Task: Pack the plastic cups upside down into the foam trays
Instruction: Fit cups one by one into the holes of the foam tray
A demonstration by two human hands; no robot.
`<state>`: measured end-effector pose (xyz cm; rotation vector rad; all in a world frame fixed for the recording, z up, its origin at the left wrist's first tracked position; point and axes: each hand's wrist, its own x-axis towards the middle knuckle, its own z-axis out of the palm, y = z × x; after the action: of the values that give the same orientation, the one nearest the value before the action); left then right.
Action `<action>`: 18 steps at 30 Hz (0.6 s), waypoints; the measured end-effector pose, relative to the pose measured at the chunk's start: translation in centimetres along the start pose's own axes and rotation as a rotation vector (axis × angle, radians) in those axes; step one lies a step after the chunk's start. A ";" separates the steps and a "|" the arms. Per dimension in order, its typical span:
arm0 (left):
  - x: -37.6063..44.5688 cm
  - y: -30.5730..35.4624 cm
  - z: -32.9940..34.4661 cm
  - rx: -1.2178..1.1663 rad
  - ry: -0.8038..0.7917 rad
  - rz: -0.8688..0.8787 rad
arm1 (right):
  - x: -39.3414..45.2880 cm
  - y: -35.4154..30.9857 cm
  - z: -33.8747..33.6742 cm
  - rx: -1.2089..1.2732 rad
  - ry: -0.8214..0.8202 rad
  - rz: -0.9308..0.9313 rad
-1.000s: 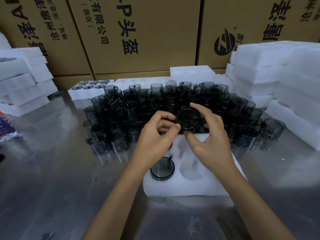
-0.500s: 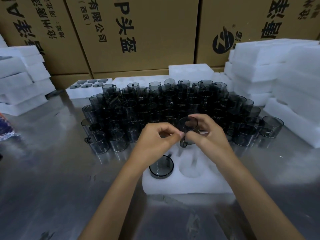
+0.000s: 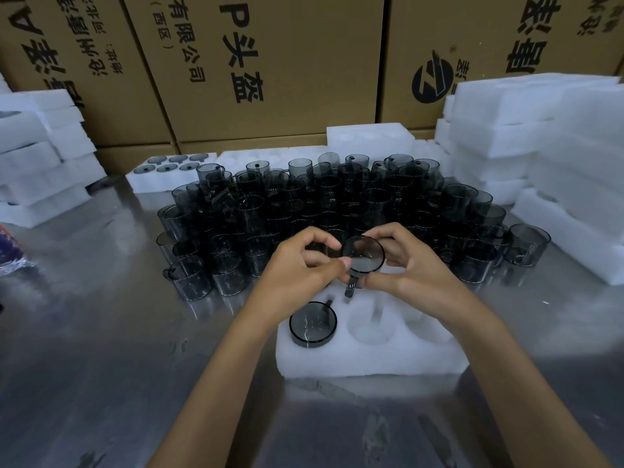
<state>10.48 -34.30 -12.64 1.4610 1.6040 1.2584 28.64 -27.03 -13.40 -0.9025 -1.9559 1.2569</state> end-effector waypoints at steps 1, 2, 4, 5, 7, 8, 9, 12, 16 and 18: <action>0.0 -0.1 0.0 0.017 0.008 0.010 | 0.1 0.0 0.0 -0.007 0.002 0.002; 0.0 -0.1 0.0 0.040 0.025 0.022 | 0.1 0.1 -0.1 -0.020 0.002 0.003; 0.1 -0.3 0.0 0.104 0.057 0.045 | 0.2 0.2 -0.2 -0.052 -0.002 0.007; 0.1 -0.4 0.0 0.137 0.059 0.053 | 0.1 0.3 -0.2 -0.066 -0.006 0.009; 0.1 -0.5 -0.2 0.174 0.030 0.062 | 0.1 0.3 -0.5 -0.094 -0.016 0.009; 0.1 -0.5 -0.2 0.175 0.007 0.066 | 0.1 0.4 -0.6 -0.112 -0.019 0.008; 0.1 -0.5 -0.2 0.173 -0.012 0.070 | 0.1 0.4 -0.7 -0.129 -0.019 0.010; 0.0 -0.6 0.0 0.184 -0.019 0.057 | 0.1 0.4 -1.0 -0.164 -0.029 0.029; 0.1 -0.9 -0.1 0.217 -0.015 0.061 | 0.2 0.6 -0.9 -0.185 -0.043 0.054; 0.1 -1.0 -0.1 0.217 -0.011 0.048 | 0.2 0.6 -0.6 -0.212 -0.040 0.047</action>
<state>10.01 -34.12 -13.51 1.6437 1.7522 1.1283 29.15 -26.32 -13.72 -1.0401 -2.1408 1.1155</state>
